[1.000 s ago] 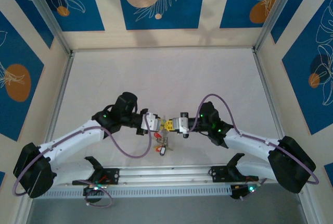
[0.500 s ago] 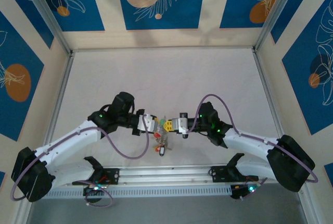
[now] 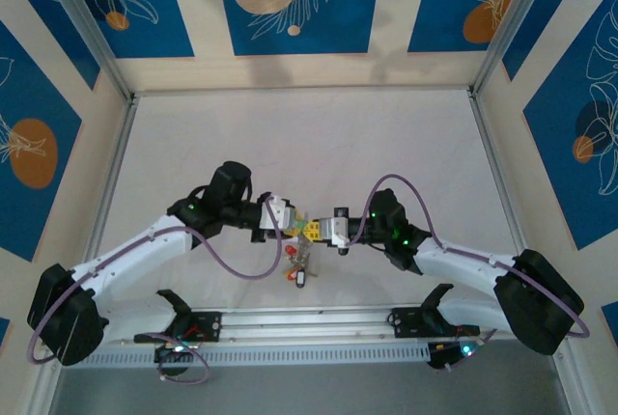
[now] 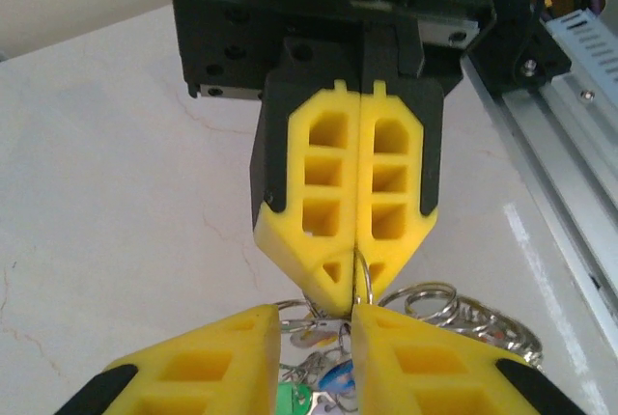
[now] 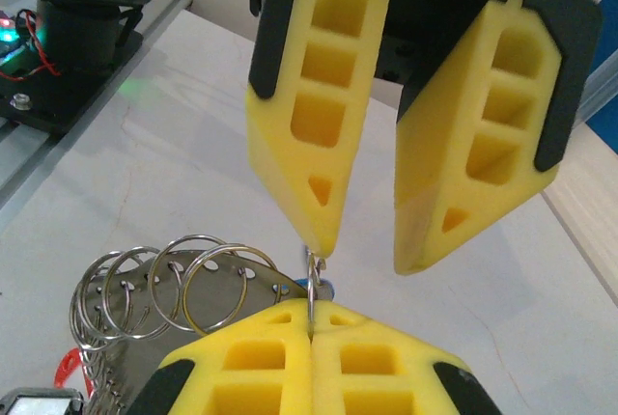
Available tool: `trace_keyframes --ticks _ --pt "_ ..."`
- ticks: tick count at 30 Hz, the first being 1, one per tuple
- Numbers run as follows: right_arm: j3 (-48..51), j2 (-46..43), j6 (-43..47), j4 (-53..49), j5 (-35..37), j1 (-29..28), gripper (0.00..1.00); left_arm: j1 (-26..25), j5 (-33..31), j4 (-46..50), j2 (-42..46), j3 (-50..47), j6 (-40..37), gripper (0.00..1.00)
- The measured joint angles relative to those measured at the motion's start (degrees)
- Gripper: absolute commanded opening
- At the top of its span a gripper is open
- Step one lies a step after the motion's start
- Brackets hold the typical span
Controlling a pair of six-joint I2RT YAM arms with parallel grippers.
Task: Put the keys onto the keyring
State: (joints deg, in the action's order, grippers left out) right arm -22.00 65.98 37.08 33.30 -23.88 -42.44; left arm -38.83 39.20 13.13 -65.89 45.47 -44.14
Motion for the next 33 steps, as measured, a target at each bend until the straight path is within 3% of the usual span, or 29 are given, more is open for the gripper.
trace_keyframes --ticks 9,22,29,33 --pt "0.39 -0.02 0.00 0.63 1.18 0.00 0.00 -0.02 1.29 -0.24 0.04 -0.42 0.35 0.27" --pt "0.39 0.00 -0.26 2.29 1.22 0.00 0.00 -0.09 0.55 -0.26 -0.83 -0.72 0.31 0.23" --pt "0.39 0.07 -0.68 2.34 1.22 0.00 0.00 -0.46 -2.16 -0.48 -0.98 -1.33 0.15 0.14" --pt "0.39 0.33 -0.74 2.56 1.25 0.00 0.00 -0.72 -2.45 -0.57 -0.94 -1.36 0.15 0.17"
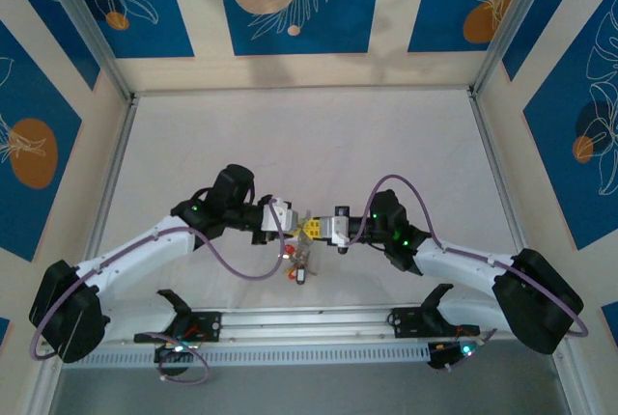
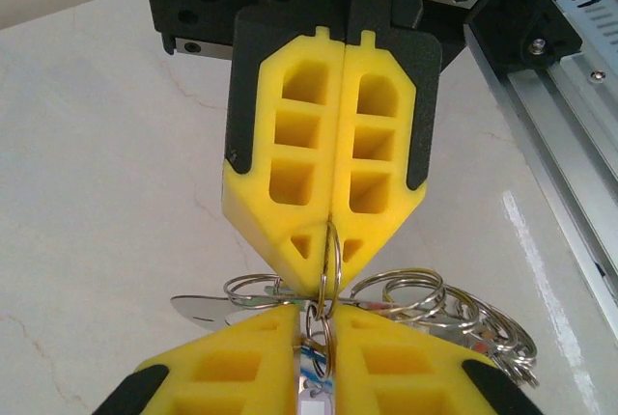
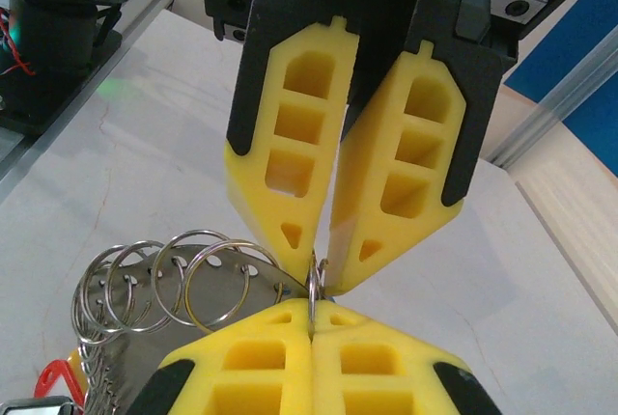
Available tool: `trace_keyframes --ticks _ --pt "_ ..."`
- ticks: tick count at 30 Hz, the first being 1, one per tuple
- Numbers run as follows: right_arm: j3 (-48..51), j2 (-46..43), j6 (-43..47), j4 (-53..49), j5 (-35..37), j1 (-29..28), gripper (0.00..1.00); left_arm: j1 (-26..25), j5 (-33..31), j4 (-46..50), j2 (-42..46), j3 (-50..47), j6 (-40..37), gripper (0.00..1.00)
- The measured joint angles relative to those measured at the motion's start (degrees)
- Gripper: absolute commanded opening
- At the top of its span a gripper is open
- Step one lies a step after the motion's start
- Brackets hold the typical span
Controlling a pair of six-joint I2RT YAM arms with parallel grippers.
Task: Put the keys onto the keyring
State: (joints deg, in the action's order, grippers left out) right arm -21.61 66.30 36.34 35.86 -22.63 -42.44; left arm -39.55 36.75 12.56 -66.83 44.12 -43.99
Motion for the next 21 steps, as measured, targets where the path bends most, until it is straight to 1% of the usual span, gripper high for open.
trace_keyframes --ticks 6,7,9,11,14,15,17,19,21 --pt "0.00 0.70 -0.61 0.74 -0.02 -0.13 0.00 -0.11 0.04 -0.79 0.00 -0.39 0.20 0.18" --pt "0.00 0.72 -0.72 0.74 0.00 -0.22 0.00 -0.20 0.07 -0.96 0.00 -0.52 0.20 0.17" --pt "0.00 0.92 -0.79 0.83 0.09 -0.22 0.00 -0.33 0.07 -0.98 0.00 -0.57 0.17 0.09" --pt "0.00 1.09 -0.81 0.98 0.39 -0.20 0.00 -0.37 -0.13 -0.96 0.00 -0.61 0.15 0.04" --pt "0.02 1.09 -1.01 0.94 0.94 -0.20 0.00 -0.42 -1.03 -1.03 0.07 -0.63 0.22 0.00" --pt "0.02 1.09 -1.01 0.94 1.20 -0.22 0.01 -0.52 -1.46 -1.03 0.17 -0.63 0.17 0.00" --pt "0.02 1.09 -1.01 0.83 1.60 -0.22 0.07 -0.81 -2.82 -1.01 0.52 -0.63 0.15 0.00" --pt "-0.02 1.09 -1.09 0.50 2.21 -0.28 0.10 -1.40 -4.66 -0.90 0.76 -0.61 -0.07 0.00" --pt "-0.04 1.09 -1.20 -0.17 3.26 -0.50 0.13 -2.45 -7.56 -0.17 0.87 -0.28 -0.83 0.00"
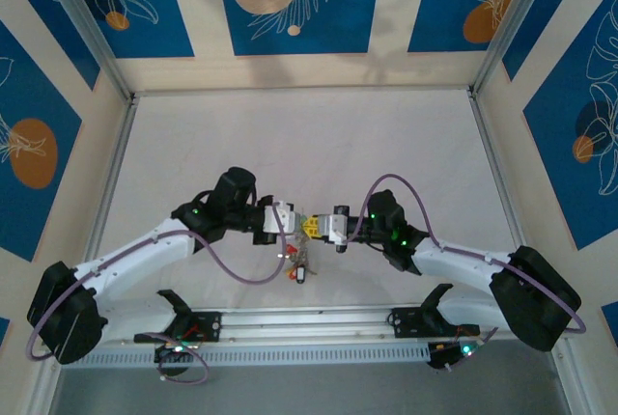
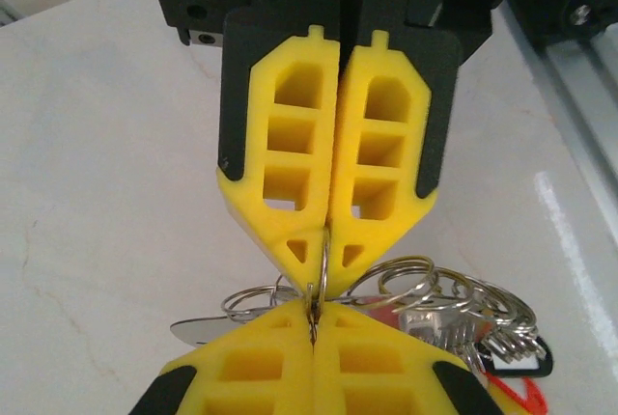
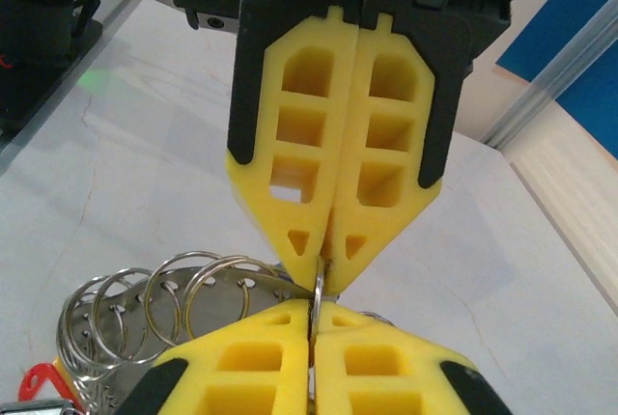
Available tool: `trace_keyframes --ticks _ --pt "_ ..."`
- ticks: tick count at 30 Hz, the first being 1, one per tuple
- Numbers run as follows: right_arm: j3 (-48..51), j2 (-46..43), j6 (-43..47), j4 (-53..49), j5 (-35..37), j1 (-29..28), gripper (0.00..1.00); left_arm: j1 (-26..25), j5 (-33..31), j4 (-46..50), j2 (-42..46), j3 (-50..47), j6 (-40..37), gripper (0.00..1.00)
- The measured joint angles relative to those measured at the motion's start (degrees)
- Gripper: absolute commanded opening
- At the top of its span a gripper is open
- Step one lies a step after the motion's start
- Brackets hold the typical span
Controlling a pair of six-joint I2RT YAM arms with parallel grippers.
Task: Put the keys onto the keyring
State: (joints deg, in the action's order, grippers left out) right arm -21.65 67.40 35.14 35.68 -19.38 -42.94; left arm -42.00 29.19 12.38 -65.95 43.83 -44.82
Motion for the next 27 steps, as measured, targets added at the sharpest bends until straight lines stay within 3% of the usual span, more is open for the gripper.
trace_keyframes --ticks 11,27 --pt "-0.63 0.00 -0.02 -4.63 4.17 -0.02 0.20 -3.67 -13.09 7.10 -1.90 5.70 -1.88 0.00" --pt "-1.16 1.07 -1.75 -4.24 8.79 -0.20 0.21 -5.29 -15.76 9.97 -5.62 9.29 -2.01 0.00"
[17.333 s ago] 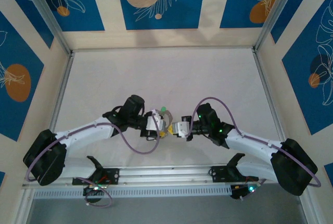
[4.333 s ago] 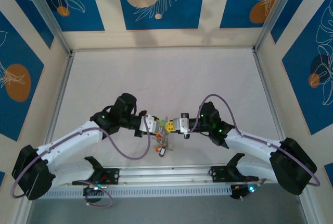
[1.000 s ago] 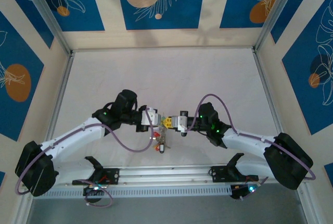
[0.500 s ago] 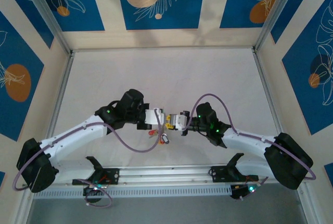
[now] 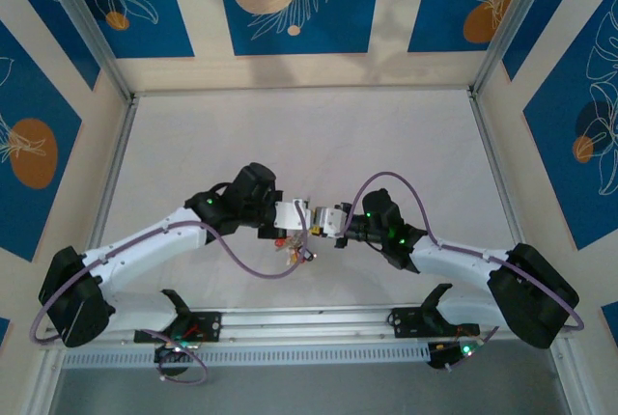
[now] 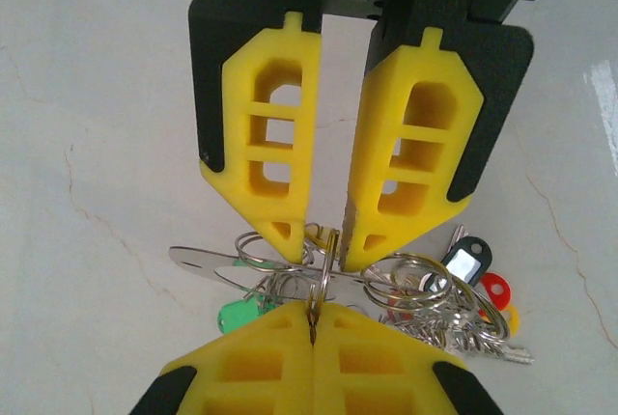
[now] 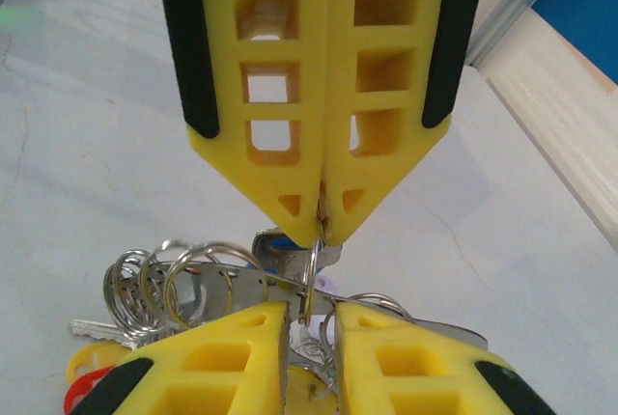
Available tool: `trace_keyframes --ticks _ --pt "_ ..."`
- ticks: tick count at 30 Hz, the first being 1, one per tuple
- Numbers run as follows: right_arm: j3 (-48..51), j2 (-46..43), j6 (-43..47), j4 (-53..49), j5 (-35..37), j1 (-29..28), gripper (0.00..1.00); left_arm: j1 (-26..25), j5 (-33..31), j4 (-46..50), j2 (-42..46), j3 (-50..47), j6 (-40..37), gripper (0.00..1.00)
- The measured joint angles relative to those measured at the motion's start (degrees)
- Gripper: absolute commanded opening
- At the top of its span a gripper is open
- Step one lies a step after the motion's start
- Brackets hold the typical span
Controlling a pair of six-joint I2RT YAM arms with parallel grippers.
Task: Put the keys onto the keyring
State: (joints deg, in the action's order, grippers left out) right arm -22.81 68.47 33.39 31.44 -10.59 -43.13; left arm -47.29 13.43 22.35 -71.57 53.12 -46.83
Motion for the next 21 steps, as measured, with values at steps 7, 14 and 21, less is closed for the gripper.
trace_keyframes --ticks 7,14,21 --pt "0.00 -0.02 -1.20 1.14 0.15 0.00 0.12 -0.04 -0.02 0.02 -0.26 0.20 0.44 0.00" --pt "0.00 -0.02 -2.56 1.44 0.15 -0.04 0.00 -0.04 0.00 0.20 -0.28 0.44 1.38 0.09" --pt "3.21 -0.55 -5.31 8.02 0.11 0.02 0.00 0.92 3.50 -3.58 1.33 -2.71 1.75 0.22"
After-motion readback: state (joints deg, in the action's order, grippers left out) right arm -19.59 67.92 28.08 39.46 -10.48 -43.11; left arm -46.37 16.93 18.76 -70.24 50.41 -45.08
